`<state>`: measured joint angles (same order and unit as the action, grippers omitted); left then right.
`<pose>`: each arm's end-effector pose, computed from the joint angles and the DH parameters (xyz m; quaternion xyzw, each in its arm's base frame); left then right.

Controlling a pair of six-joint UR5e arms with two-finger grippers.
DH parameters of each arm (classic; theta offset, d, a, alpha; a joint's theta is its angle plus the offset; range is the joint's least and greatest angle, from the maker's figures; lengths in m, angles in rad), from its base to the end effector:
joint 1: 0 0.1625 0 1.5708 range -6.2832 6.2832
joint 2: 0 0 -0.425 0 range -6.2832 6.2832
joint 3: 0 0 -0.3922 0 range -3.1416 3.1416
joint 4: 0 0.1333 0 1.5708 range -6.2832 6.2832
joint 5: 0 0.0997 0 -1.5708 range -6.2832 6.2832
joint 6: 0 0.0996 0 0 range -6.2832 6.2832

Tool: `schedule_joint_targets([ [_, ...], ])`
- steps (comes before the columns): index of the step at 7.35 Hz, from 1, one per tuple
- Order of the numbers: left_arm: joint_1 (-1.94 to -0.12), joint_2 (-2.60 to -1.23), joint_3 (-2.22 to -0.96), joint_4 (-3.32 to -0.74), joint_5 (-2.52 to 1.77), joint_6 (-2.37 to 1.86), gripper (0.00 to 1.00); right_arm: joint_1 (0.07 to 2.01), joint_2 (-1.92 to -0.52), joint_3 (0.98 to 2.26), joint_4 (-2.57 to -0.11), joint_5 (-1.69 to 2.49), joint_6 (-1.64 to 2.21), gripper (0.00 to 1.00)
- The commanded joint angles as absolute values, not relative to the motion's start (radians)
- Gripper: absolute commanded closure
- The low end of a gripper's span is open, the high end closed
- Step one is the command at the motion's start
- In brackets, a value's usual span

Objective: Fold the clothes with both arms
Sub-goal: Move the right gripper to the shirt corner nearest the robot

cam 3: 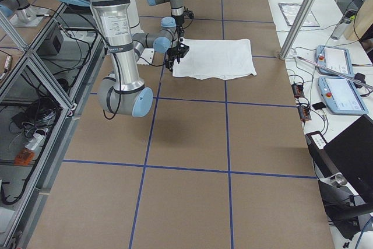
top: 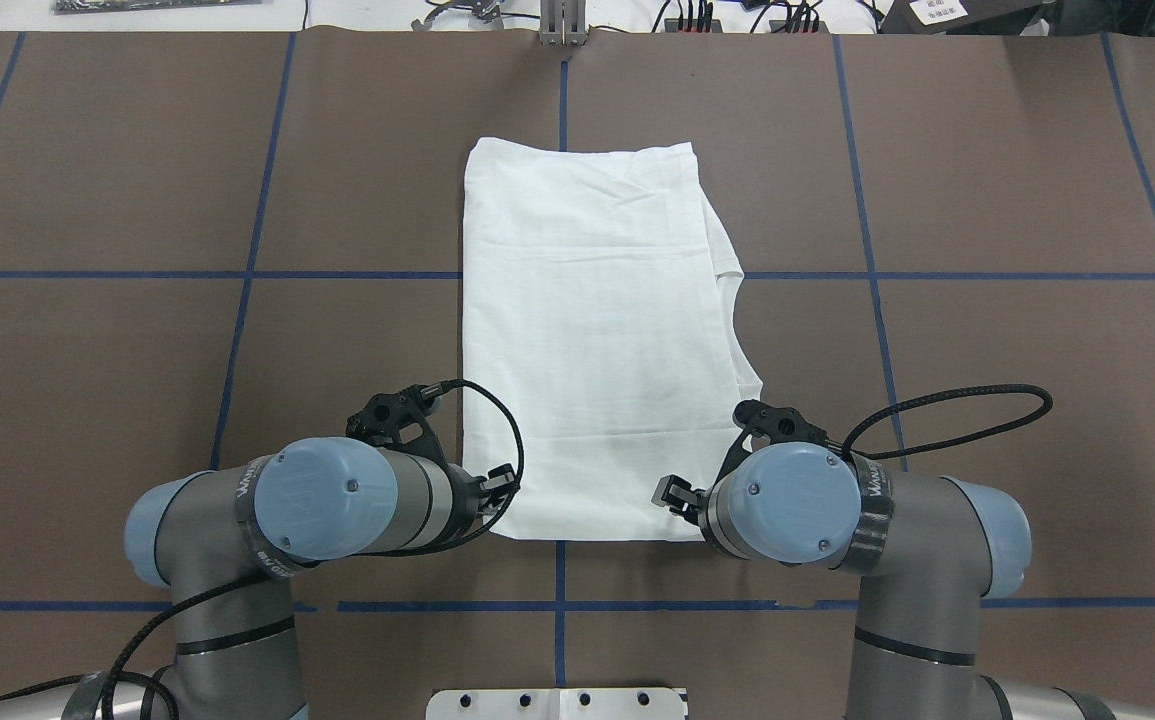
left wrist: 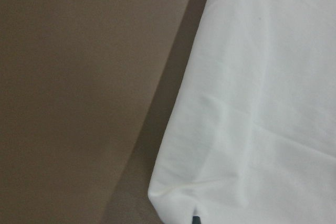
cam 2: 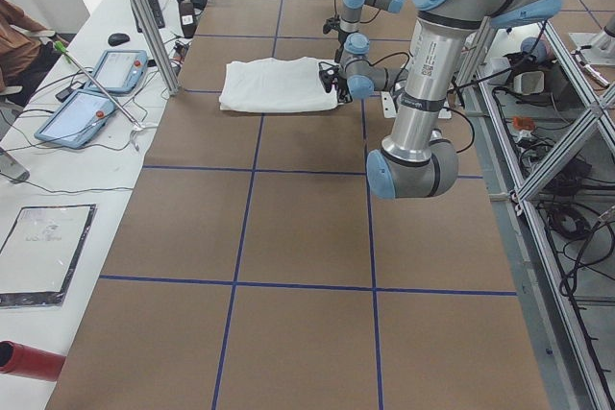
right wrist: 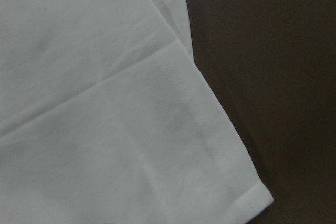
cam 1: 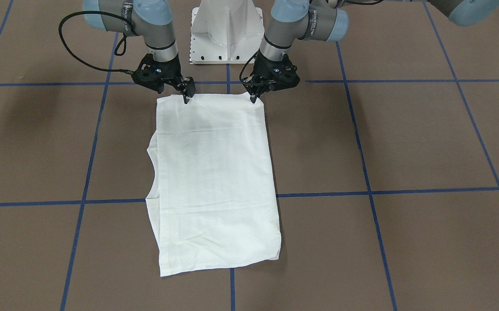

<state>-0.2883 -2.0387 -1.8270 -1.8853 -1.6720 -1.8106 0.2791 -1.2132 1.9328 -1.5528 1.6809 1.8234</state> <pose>0.5608 -0.2948 0.2464 -0.0319 0.4966 -0.2021 0.8436 -0.5278 -0.2785 0.3083 -0.0465 -0.3606 0.2256 0.9038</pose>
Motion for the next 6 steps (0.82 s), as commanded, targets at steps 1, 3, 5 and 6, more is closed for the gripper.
schedule_joint_targets([
  [1,-0.29,-2.039,-1.827,-1.885,-1.674,-1.81,1.0,0.278,-1.178,1.889,-1.557,1.68,1.822,0.0],
  [3,-0.29,-2.036,-1.827,-1.885,-1.674,-1.81,1.0,0.276,-1.18,1.884,-1.559,1.68,1.822,0.0],
  [5,-0.29,-2.037,-1.827,-1.885,-1.674,-1.809,1.0,0.269,-1.18,1.884,-1.559,1.68,1.822,0.0],
  [6,-0.29,-2.036,-1.827,-1.885,-1.674,-1.81,1.0,0.264,-1.181,1.884,-1.559,1.68,1.822,0.01],
])
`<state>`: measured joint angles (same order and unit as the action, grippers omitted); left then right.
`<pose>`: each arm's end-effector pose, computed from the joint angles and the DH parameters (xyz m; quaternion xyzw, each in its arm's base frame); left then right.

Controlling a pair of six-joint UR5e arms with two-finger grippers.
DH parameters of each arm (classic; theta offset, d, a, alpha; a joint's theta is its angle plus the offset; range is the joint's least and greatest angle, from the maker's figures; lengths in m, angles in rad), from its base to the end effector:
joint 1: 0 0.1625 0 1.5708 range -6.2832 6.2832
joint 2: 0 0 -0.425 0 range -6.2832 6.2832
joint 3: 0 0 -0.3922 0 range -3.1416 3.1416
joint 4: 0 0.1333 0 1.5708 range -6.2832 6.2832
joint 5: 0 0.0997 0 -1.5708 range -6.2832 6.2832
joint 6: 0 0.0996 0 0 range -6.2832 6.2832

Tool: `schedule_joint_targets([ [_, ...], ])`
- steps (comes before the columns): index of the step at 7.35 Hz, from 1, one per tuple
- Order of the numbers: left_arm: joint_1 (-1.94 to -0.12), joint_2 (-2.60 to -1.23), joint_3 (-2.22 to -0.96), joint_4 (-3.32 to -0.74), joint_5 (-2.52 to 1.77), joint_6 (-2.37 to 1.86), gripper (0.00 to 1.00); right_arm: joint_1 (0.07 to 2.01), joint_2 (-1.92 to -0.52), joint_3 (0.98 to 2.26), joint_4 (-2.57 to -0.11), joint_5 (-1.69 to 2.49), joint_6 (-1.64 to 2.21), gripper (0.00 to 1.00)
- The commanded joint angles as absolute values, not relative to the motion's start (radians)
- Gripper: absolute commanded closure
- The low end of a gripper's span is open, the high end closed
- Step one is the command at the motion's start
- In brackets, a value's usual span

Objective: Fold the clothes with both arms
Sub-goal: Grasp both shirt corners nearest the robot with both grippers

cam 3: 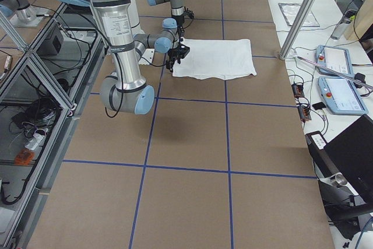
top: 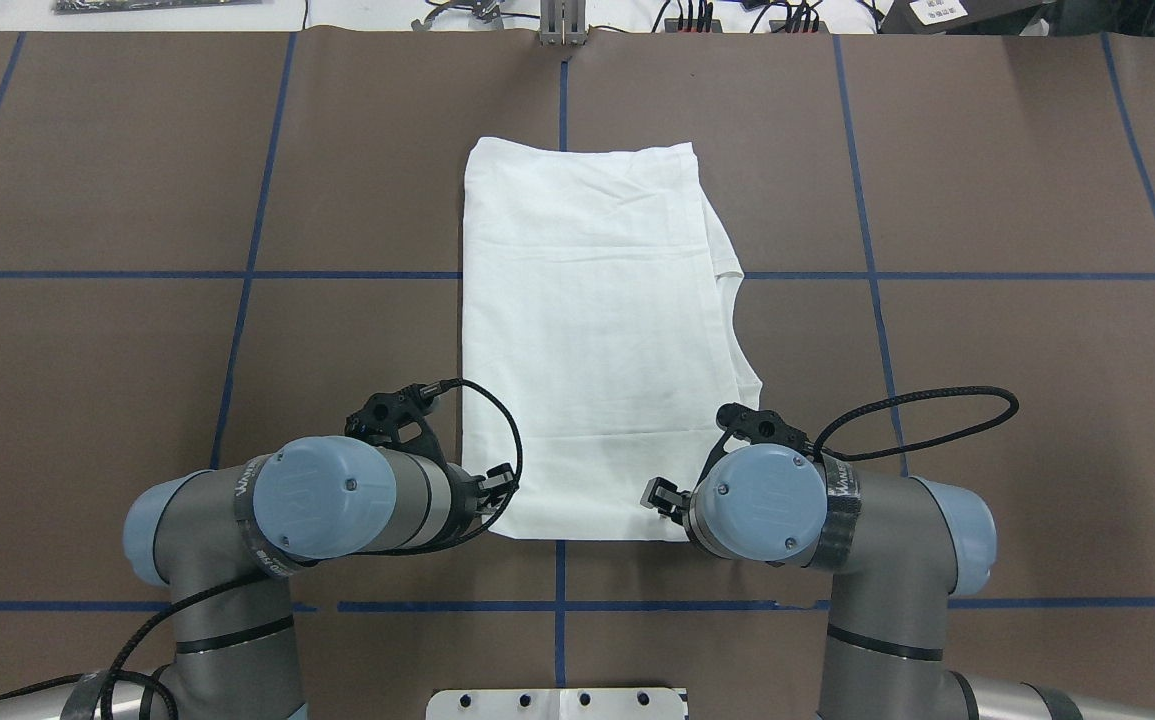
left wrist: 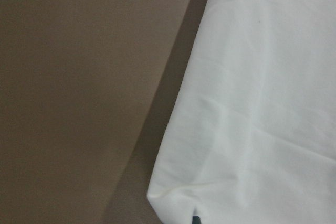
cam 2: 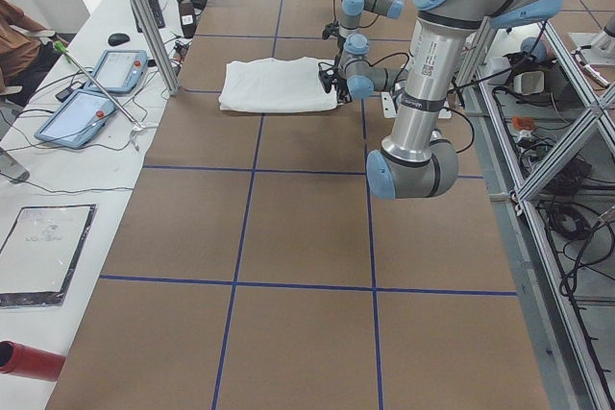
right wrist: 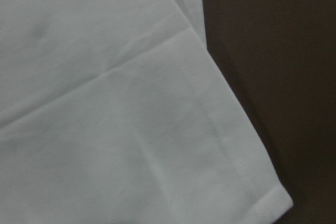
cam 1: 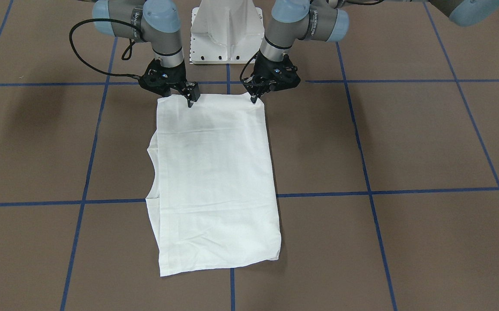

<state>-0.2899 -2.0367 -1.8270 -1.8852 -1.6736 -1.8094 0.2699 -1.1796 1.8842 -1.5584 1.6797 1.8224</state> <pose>0.5602 -0.2955 0.2476 -0.0319 0.4957 -0.2020 0.8441 -0.5467 -0.2783 0.3105 -0.0478 -0.3508 0.2226 0.9084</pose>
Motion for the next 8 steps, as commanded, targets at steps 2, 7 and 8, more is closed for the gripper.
schedule_joint_targets([
  [2,-0.29,-2.037,-1.827,-1.885,-1.674,-1.81,1.0,0.264,-1.178,1.884,-1.559,1.681,1.822,0.27],
  [7,-0.29,-2.036,-1.827,-1.885,-1.674,-1.81,1.0,0.282,-1.132,1.891,-1.552,1.686,1.822,1.0],
  [8,-0.29,-2.036,-1.827,-1.885,-1.674,-1.81,1.0,0.282,-1.132,1.893,-1.549,1.686,1.824,1.0],
])
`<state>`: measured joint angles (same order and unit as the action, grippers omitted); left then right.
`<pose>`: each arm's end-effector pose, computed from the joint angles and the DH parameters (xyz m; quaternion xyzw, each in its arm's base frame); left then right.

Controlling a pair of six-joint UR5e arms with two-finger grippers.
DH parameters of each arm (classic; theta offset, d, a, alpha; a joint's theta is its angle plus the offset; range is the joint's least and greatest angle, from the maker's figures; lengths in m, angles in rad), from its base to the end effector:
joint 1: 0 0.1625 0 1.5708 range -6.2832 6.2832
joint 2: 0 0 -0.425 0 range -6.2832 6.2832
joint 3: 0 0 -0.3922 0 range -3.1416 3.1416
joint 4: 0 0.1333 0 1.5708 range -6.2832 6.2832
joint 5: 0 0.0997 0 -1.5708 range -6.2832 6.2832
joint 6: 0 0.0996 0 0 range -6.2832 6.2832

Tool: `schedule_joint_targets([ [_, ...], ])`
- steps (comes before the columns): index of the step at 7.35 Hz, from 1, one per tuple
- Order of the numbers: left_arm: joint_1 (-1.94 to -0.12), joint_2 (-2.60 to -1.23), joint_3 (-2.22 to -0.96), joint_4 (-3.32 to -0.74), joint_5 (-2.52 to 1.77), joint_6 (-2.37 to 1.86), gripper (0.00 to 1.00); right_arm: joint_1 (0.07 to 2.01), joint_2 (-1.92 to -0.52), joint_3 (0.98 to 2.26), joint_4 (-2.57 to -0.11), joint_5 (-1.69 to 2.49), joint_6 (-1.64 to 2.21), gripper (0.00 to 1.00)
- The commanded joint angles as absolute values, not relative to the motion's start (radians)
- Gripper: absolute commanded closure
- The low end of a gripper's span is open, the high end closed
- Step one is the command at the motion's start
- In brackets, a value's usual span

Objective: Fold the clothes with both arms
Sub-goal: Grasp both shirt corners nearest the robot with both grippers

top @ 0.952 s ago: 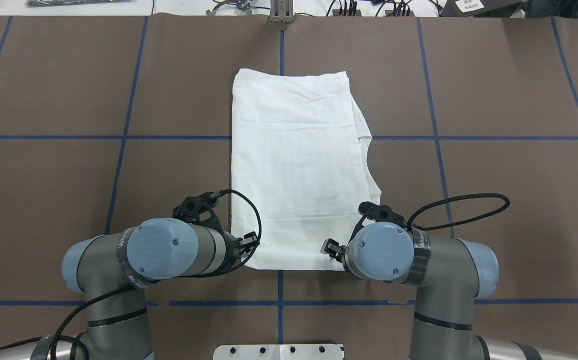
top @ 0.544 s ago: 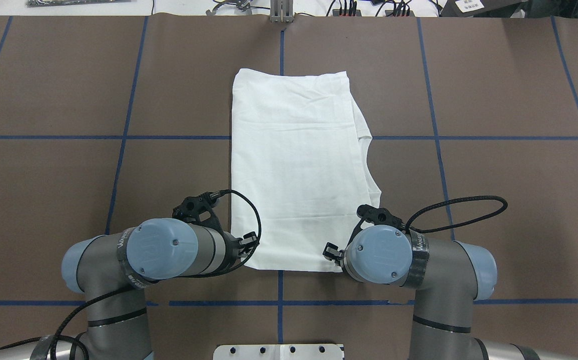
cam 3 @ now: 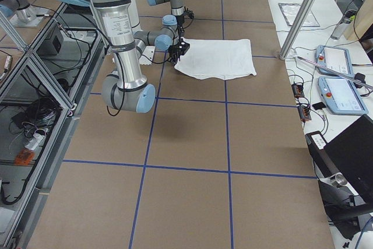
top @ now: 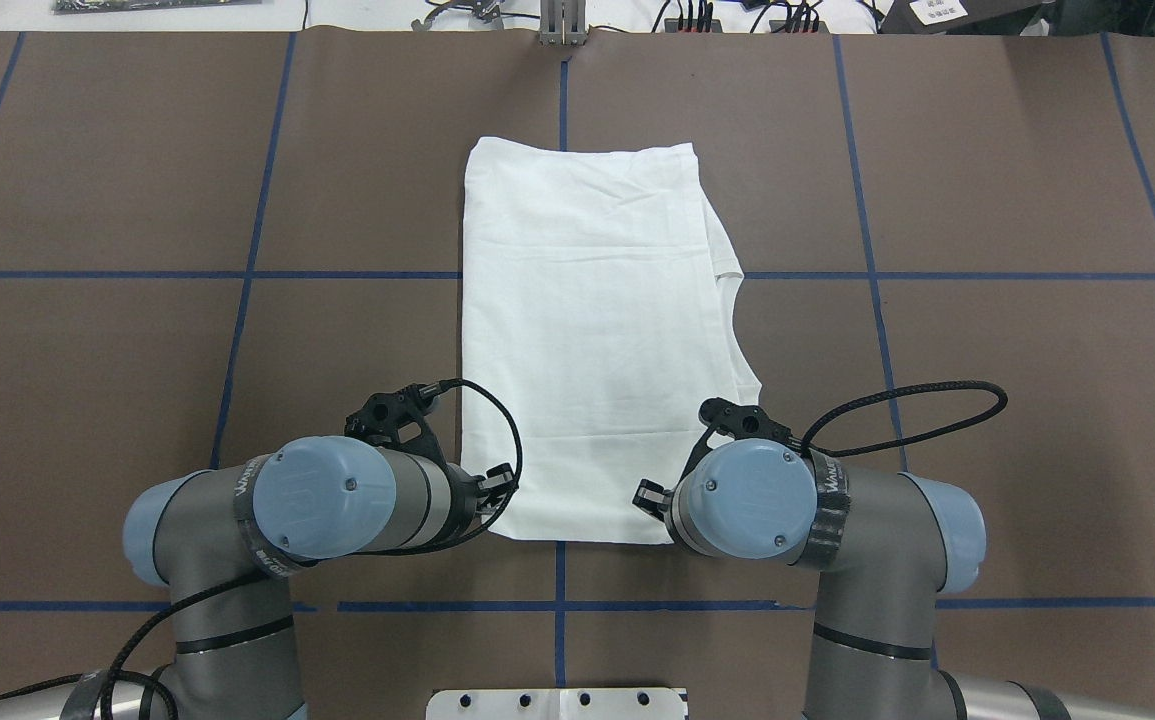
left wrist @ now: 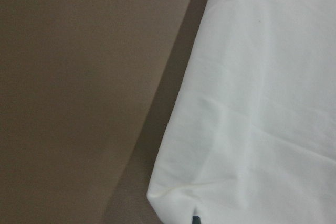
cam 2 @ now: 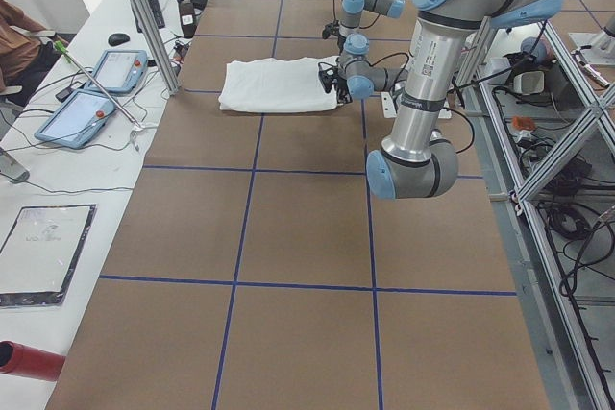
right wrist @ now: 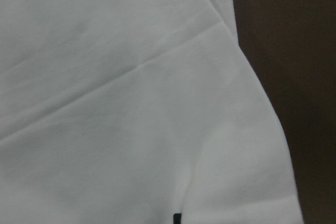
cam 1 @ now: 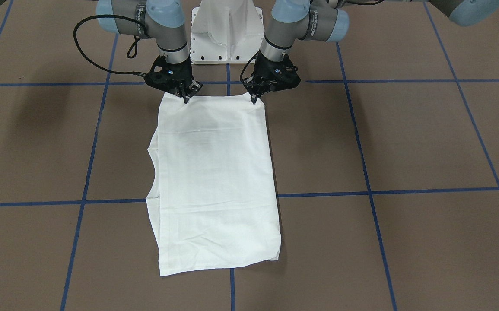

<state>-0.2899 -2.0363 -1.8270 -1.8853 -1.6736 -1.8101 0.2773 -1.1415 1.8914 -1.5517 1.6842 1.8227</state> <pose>0.5601 -0.2955 0.2479 -0.0321 0.4956 -0.2023 0.8441 -0.5479 -0.2828 0.2834 -0.0478 -0.3751 0.2215 0.8988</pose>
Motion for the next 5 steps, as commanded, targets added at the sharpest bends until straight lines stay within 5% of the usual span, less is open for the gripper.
schedule_joint_targets([
  [1,-0.29,-2.036,-1.833,-1.885,-1.674,-1.81,1.0,0.285,-1.132,1.91,-1.548,1.683,1.824,1.0],
  [5,-0.29,-2.022,-1.906,-1.84,-1.693,-1.81,1.0,0.269,-1.161,1.99,-1.551,1.694,1.822,1.0],
])
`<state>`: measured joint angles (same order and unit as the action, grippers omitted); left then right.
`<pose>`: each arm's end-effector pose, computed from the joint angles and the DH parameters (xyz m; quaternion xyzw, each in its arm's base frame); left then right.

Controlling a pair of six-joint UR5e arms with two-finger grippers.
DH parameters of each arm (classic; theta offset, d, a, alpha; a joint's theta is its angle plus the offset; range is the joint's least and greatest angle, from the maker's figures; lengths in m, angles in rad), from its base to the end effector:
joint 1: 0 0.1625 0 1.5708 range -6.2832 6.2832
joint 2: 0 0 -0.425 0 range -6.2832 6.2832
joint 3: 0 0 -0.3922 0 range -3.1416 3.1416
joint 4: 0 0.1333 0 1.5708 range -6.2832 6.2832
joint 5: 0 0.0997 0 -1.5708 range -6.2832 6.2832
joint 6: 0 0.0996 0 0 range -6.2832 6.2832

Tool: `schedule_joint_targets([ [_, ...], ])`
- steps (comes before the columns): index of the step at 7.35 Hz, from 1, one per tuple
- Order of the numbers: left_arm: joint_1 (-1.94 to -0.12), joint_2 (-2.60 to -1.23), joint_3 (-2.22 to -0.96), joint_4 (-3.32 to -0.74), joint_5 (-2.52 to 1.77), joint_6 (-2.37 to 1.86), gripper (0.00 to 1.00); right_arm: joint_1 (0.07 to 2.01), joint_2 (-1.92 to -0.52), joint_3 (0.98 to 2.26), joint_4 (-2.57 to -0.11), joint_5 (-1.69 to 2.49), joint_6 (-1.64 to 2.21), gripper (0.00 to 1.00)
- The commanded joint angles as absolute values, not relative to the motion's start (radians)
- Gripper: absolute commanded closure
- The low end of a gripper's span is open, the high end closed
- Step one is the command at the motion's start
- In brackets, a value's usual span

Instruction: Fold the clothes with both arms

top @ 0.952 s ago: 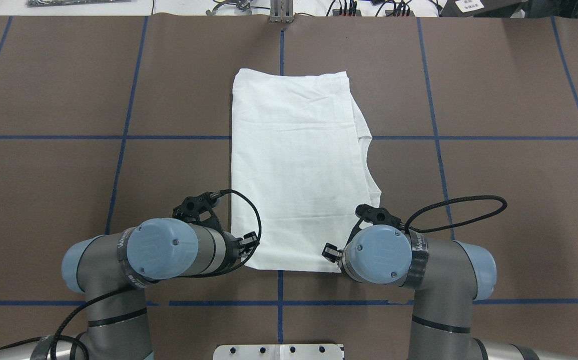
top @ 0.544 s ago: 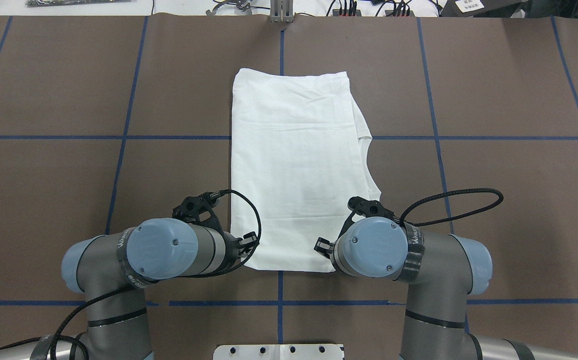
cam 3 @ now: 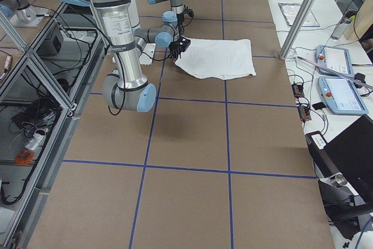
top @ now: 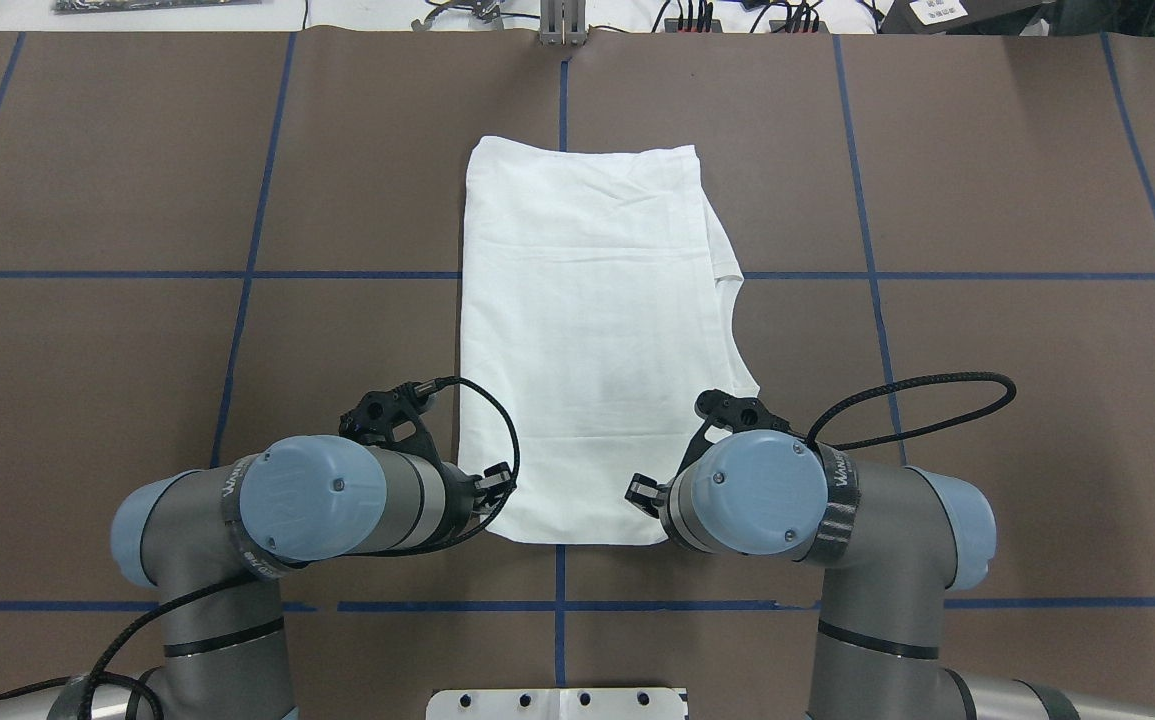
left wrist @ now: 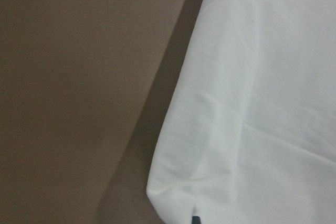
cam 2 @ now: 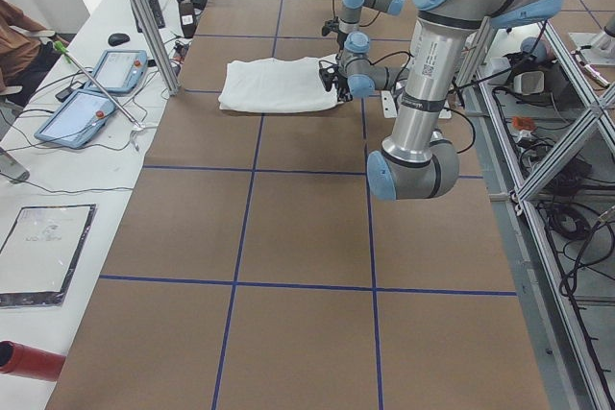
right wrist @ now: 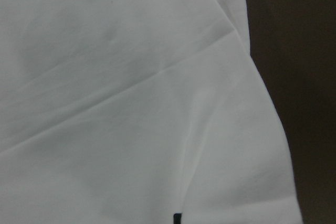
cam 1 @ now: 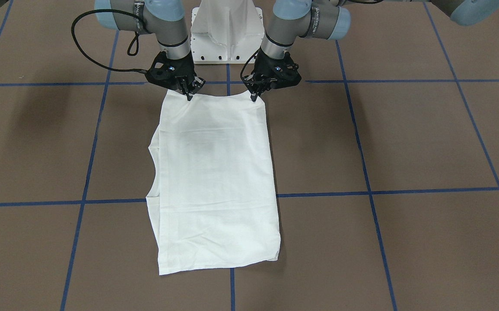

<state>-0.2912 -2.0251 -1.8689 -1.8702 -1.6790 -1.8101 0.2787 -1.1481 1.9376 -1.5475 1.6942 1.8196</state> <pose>0.5475 -0.2920 0.2389 -0.0337 0.5023 -0.2002 0.8405 -0.5348 -0.2789 0.2672 -0.0507 -0.3954 0.2155 0.8915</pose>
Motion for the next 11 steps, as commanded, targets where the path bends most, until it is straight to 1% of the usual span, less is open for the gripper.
schedule_joint_targets([
  [1,-0.281,-2.007,-1.958,-1.794,-1.719,-1.812,1.0,0.249,-1.186,2.066,-1.558,1.695,1.821,1.0],
  [2,-0.275,-2.005,-2.009,-1.767,-1.724,-1.827,1.0,0.224,-1.207,2.118,-1.555,1.728,1.812,1.0],
  [3,-0.261,-2.005,-2.06,-1.668,-1.756,-1.83,1.0,0.206,-1.2,2.141,-1.554,1.753,1.812,1.0],
  [5,-0.203,-2.005,-2.21,-1.44,-1.821,-1.83,1.0,0.163,-1.206,2.199,-1.554,1.775,1.815,1.0],
  [6,-0.169,-2.006,-2.283,-1.336,-1.85,-1.83,1.0,0.166,-1.207,2.227,-1.554,1.857,1.815,1.0],
  [7,-0.166,-2.009,-2.308,-1.287,-1.88,-1.83,1.0,0.19,-1.209,2.247,-1.554,1.902,1.816,1.0],
  [9,-0.17,-2.02,-2.31,-1.29,-1.885,-1.825,1.0,0.198,-1.197,2.231,-1.551,1.898,1.812,1.0],
  [10,-0.199,-2.035,-2.31,-1.296,-1.879,-1.81,1.0,0.21,-1.193,2.223,-1.549,1.885,1.809,1.0],
  [11,-0.301,-2.058,-2.306,-1.302,-1.885,-1.781,1.0,0.244,-1.168,2.201,-1.546,1.882,1.807,1.0],
])
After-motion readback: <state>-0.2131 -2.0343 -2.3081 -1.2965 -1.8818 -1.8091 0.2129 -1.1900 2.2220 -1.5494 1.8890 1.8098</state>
